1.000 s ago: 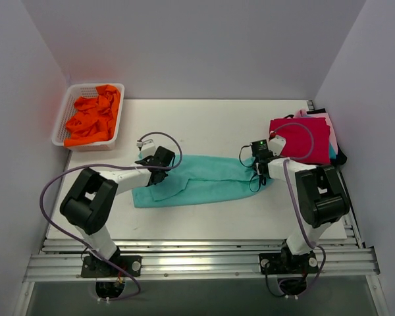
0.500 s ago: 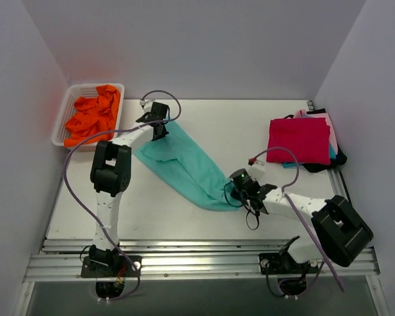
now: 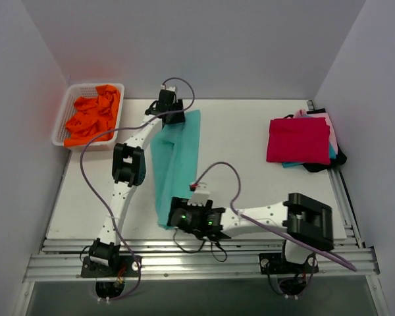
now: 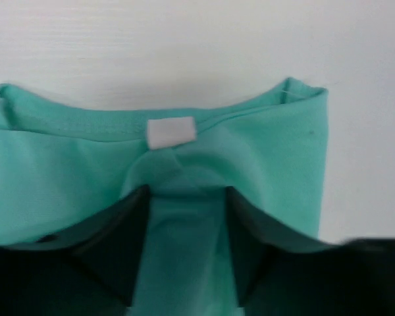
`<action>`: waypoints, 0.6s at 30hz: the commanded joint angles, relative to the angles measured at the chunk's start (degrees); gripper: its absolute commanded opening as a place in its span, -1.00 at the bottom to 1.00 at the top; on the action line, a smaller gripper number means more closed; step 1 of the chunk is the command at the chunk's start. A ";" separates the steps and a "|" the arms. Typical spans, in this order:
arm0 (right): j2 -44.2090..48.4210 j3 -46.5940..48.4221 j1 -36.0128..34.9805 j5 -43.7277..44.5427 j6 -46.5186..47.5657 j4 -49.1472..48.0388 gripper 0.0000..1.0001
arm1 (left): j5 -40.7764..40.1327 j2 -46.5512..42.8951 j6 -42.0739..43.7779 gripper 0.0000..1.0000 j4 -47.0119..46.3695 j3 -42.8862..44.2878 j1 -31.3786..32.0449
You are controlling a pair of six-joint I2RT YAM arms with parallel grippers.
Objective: Fold and stack the t-shirts
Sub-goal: Rotate the tshirt 90 degrees
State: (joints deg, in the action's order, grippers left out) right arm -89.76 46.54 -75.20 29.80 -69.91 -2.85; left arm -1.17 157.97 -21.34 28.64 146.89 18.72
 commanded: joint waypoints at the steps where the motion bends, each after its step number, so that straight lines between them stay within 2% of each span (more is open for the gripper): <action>1: -9.98 14.16 -4.95 11.40 -0.57 15.39 1.00 | 6.98 -7.49 3.75 0.45 -8.17 -6.60 0.70; 2: -11.65 19.06 -5.48 14.20 -1.19 20.90 1.00 | 5.58 -10.11 4.29 0.60 -7.90 -7.14 1.05; 3: -13.32 20.76 -6.01 15.01 -1.37 22.61 1.00 | 5.30 -11.36 4.81 0.91 -7.81 -7.67 1.14; 4: -13.69 22.08 -6.19 15.72 -1.54 23.93 1.00 | 4.95 -12.85 5.25 0.94 -7.47 -8.37 0.97; 10: -10.71 25.00 -6.54 22.66 -2.95 31.41 1.00 | -1.11 -25.41 5.43 0.94 -5.79 -15.12 -1.31; 14: -8.07 24.73 -6.10 27.14 -4.18 35.01 1.00 | -10.85 -39.09 5.17 0.94 -5.45 -25.40 -1.41; 16: -6.40 23.08 -3.48 28.64 -1.48 33.10 0.99 | -16.55 -44.21 3.60 0.94 -3.35 -33.57 -1.41; 17: -5.44 21.93 -1.98 28.21 1.59 27.34 0.98 | -17.63 -49.29 0.98 0.94 -2.90 -36.99 -1.41; 18: -3.34 20.53 -0.14 27.34 7.97 23.55 0.85 | -18.25 -51.77 -0.35 0.94 -2.72 -40.51 -1.41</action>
State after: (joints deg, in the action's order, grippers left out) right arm -98.65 69.17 -79.88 51.13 -69.58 24.64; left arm -11.70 115.00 -18.33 25.04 112.55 17.12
